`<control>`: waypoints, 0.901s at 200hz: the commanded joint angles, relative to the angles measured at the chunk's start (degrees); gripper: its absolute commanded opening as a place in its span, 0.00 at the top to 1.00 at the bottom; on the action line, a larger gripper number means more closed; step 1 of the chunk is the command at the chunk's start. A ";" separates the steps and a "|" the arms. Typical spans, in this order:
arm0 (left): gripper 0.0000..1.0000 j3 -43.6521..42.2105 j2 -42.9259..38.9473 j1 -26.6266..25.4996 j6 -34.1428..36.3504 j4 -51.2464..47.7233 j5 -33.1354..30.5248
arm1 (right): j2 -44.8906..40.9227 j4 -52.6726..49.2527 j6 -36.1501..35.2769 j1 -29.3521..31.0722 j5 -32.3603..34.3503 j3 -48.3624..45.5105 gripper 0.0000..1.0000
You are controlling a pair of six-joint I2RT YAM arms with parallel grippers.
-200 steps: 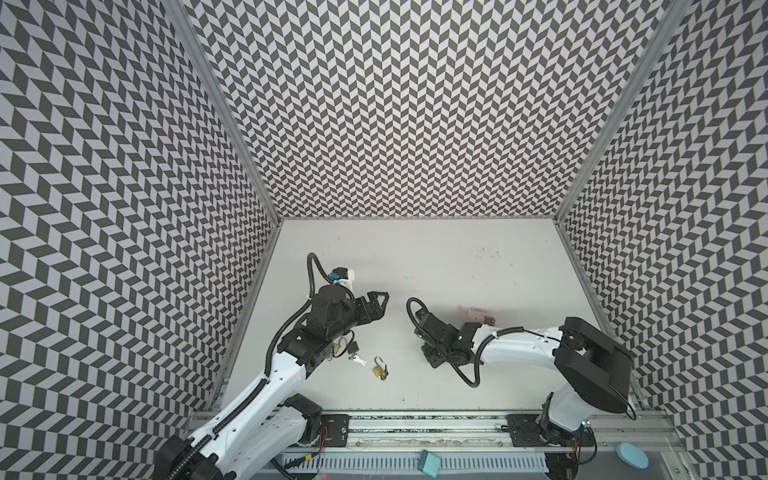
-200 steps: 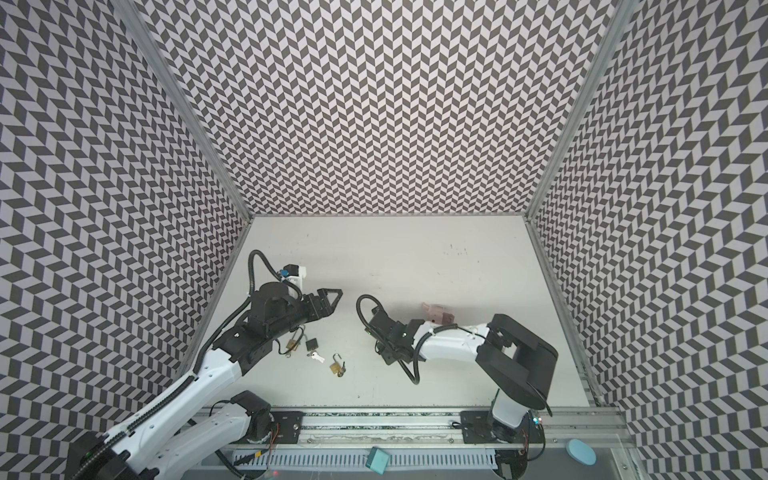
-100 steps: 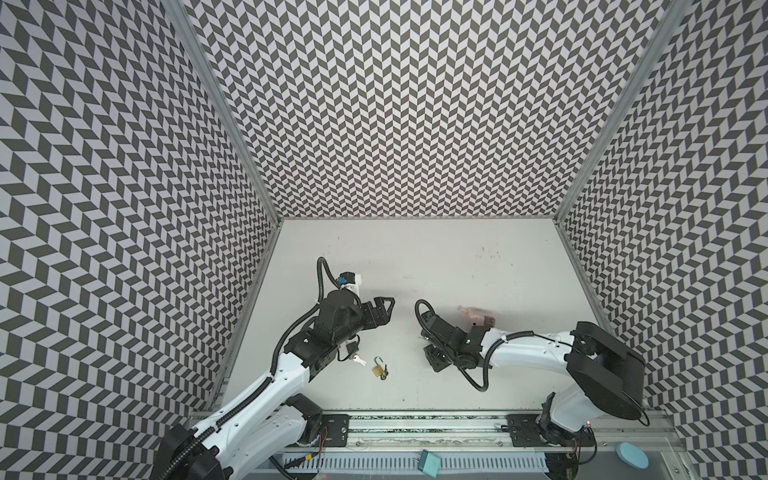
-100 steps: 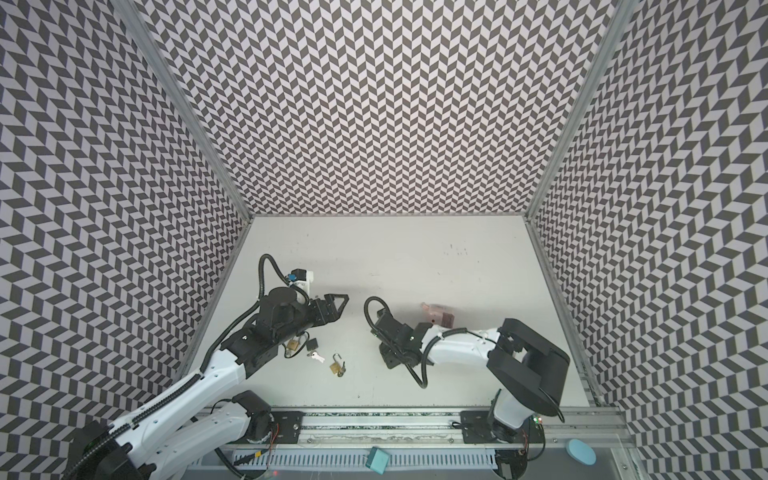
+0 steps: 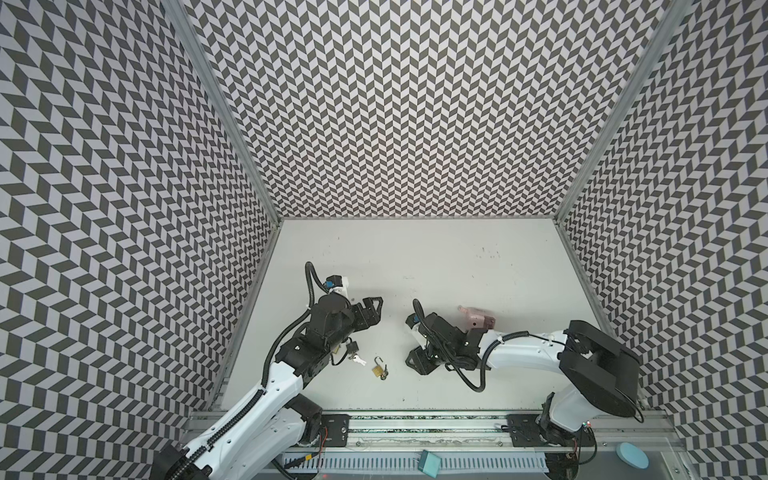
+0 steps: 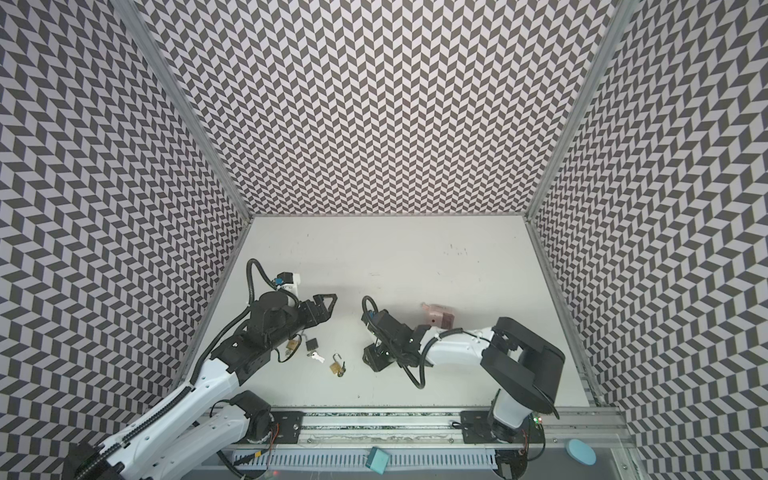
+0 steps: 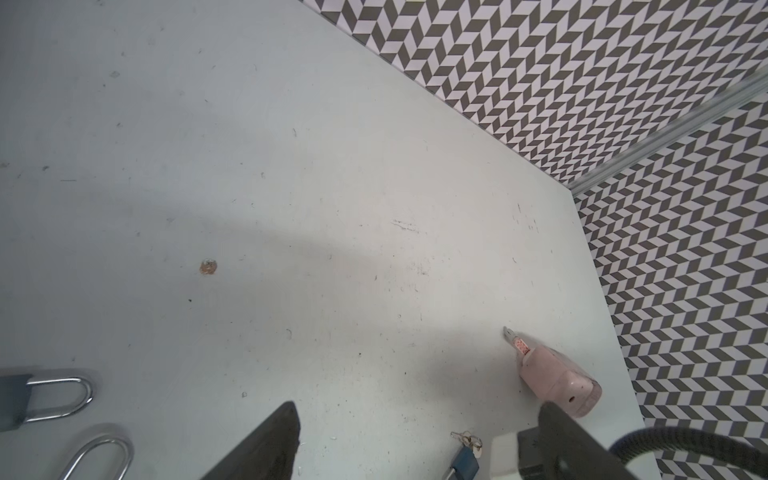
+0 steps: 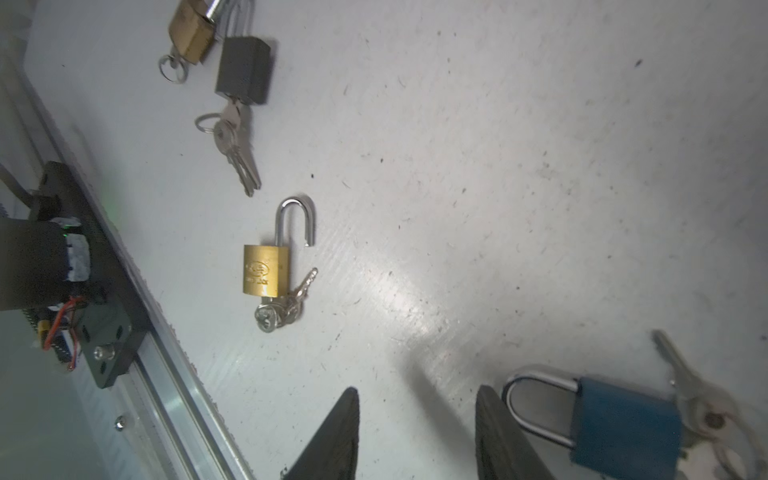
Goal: Lock with the key
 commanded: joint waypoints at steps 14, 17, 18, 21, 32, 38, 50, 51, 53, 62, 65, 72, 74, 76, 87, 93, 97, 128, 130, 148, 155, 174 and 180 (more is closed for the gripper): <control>0.14 -0.19 2.30 0.55 1.22 1.81 4.55 | -15.12 7.29 -8.53 -1.65 8.14 -4.49 0.56; 0.14 -0.04 2.72 0.48 1.41 2.15 4.91 | -16.20 7.61 -8.98 -1.76 9.34 -5.07 0.55; 0.14 0.03 2.87 0.42 1.44 2.32 5.01 | -16.39 7.73 -9.12 -1.86 9.75 -5.20 0.55; 0.14 0.14 3.38 0.19 1.54 2.69 5.29 | -17.49 8.14 -9.60 -2.04 10.82 -5.71 0.53; 0.15 0.98 5.53 -1.19 1.96 3.79 5.98 | -20.11 10.05 -12.17 -2.90 13.55 -7.54 0.47; 0.15 1.37 6.70 -2.20 2.04 4.48 6.31 | -21.02 10.89 -14.13 -3.41 14.77 -8.43 0.45; 0.15 1.51 8.63 -4.21 1.69 6.13 6.83 | -22.94 14.05 -16.44 -4.10 17.93 -10.86 0.42; 0.15 1.51 8.77 -4.29 1.63 6.28 6.90 | -23.14 14.29 -16.76 -4.18 18.00 -11.00 0.42; 0.15 1.51 9.06 -4.64 1.52 6.62 7.05 | -23.42 14.73 -17.40 -4.34 18.03 -11.28 0.42; 0.15 0.95 9.89 -5.62 0.78 8.34 8.02 | -24.68 16.17 -20.89 -4.90 16.76 -12.80 0.41; 0.15 0.73 10.09 -5.87 0.45 9.01 8.32 | -24.97 16.43 -22.46 -5.07 16.23 -13.17 0.40; 0.15 0.00 10.43 -6.21 -0.15 10.28 9.17 | -25.90 16.66 -26.21 -5.17 15.46 -14.11 0.39; 0.15 -0.28 10.57 -6.22 -0.29 10.76 9.49 | -26.07 16.64 -27.50 -5.21 15.28 -14.23 0.39; 0.15 -0.43 10.63 -6.22 -0.45 11.07 9.72 | -26.24 16.55 -28.63 -5.15 15.19 -14.35 0.39; 0.16 -1.37 10.93 -6.22 -0.97 12.34 10.69 | -26.76 14.31 -35.15 -5.21 15.29 -14.10 0.37; 0.16 -1.62 11.02 -6.18 -0.91 12.65 10.65 | -26.75 12.72 -38.46 -5.50 14.98 -13.62 0.36; 0.16 -1.73 11.02 -6.10 -0.83 12.60 10.58 | -26.63 10.97 -41.40 -5.76 13.70 -12.96 0.36; 0.18 -2.57 10.42 -1.22 -1.30 13.02 15.08 | -22.30 -4.93 -59.55 -8.04 1.35 -6.13 0.38; 0.18 -2.76 10.35 -0.62 -1.37 13.20 15.67 | -21.94 -5.92 -60.66 -8.21 0.70 -5.78 0.38; 0.19 -3.36 8.79 4.83 -1.40 13.72 21.18 | -18.35 -9.90 -69.08 -9.67 -5.22 -2.87 0.39; 0.19 -3.03 8.09 6.52 -0.68 12.80 22.22 | -17.05 -10.64 -72.02 -10.72 -7.23 -1.98 0.40; 0.18 -0.96 6.19 10.10 1.72 7.83 23.08 | -12.99 -11.48 -78.15 -12.78 -10.47 0.44 0.41; 0.18 -0.48 5.60 11.57 2.36 6.39 23.65 | -11.77 -12.02 -79.67 -13.38 -11.54 1.18 0.41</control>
